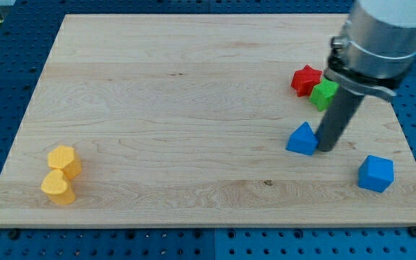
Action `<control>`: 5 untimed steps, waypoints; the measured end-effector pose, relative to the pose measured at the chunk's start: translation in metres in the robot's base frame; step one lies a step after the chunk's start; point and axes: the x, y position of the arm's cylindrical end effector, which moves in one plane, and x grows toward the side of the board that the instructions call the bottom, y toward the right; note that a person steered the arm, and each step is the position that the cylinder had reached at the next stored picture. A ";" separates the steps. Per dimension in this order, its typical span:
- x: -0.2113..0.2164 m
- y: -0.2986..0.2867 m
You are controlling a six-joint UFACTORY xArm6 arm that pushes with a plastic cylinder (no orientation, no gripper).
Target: Slide blue triangle towards yellow hexagon
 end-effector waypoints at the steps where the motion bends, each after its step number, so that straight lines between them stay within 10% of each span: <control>1: -0.016 -0.033; 5: 0.022 -0.080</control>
